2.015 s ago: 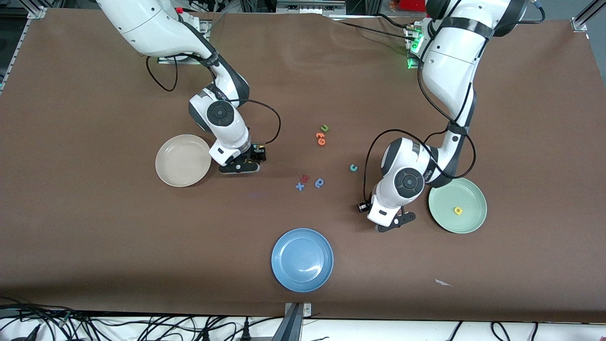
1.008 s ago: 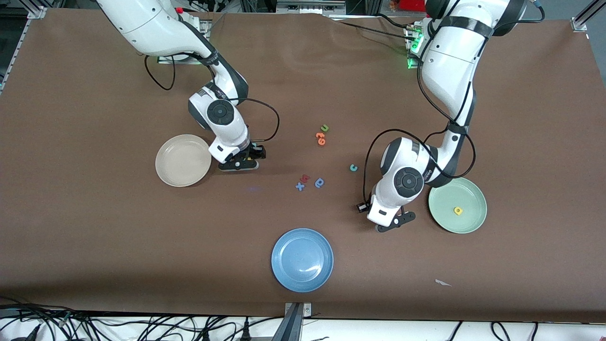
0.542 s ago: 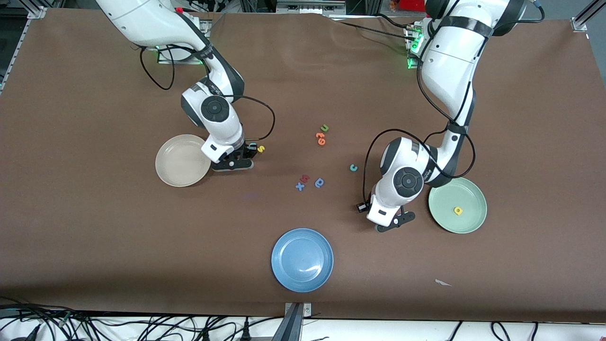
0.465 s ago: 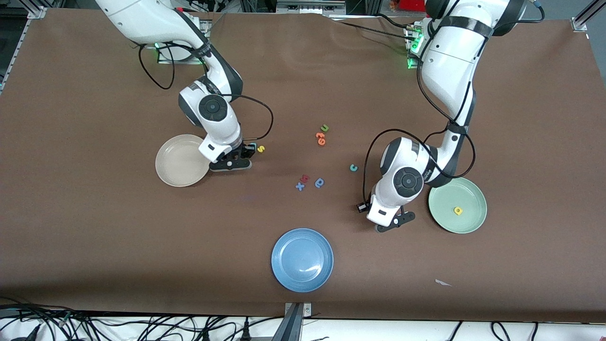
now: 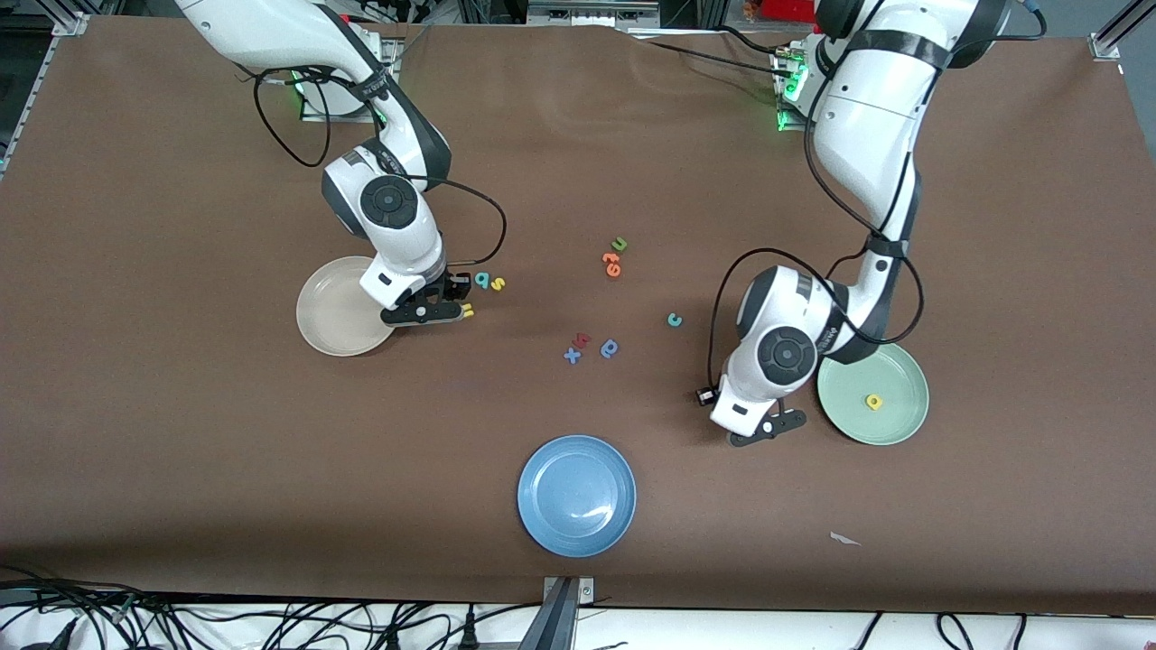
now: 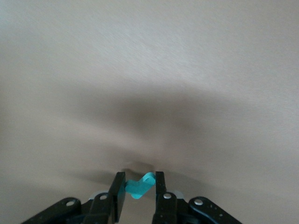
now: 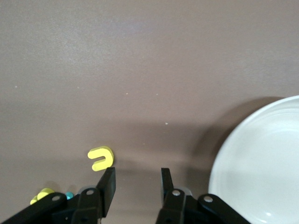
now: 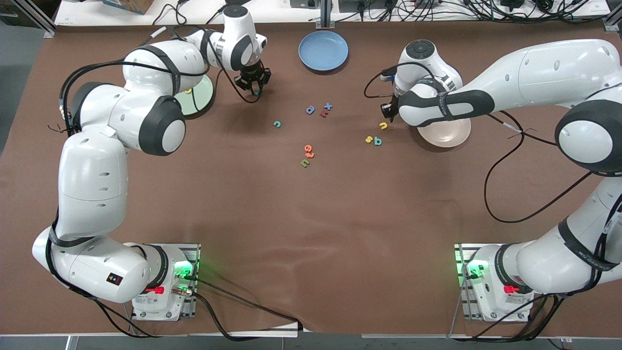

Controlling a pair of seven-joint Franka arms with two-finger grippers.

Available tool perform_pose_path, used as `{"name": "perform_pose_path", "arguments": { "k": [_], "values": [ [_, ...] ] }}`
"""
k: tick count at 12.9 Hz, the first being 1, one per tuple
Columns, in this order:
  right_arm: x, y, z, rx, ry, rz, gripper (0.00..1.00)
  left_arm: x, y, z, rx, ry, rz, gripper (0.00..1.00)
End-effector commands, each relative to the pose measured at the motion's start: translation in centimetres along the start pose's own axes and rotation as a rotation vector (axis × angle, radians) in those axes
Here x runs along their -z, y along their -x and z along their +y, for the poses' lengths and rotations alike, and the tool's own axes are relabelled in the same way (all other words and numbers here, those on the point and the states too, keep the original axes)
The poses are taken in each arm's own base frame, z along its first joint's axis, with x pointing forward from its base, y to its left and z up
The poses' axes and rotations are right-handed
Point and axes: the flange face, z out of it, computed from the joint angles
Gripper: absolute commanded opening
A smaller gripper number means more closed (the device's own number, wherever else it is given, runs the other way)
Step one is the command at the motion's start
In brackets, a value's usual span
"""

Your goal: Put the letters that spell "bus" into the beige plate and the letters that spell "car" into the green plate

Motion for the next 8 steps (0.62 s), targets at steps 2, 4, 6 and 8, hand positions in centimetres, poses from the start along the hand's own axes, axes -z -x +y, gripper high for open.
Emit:
{"name": "perform_pose_path", "arguments": {
  "k": [2,4,6,8],
  "values": [
    [-1.9,0.6,-1.6,-0.037,-0.051,0.012,0.61,4.4,-3.1,-6.0,-0.162,-0.031,-0.067,0.21],
    [-2.4,0.6,-2.1,-0.034,-0.057,0.01,0.63,5.2,-4.7,-9.9,-0.269,-0.031,-0.104,0.21],
    [-2.9,0.3,-2.5,-0.04,-0.072,0.017,0.63,5.0,-6.2,-13.7,-0.403,-0.068,-0.134,0.21],
    [-3.3,0.4,-3.0,-0.036,-0.078,0.018,0.63,4.9,-7.2,-16.4,-0.508,-0.164,-0.135,0.22]
  ]
}}
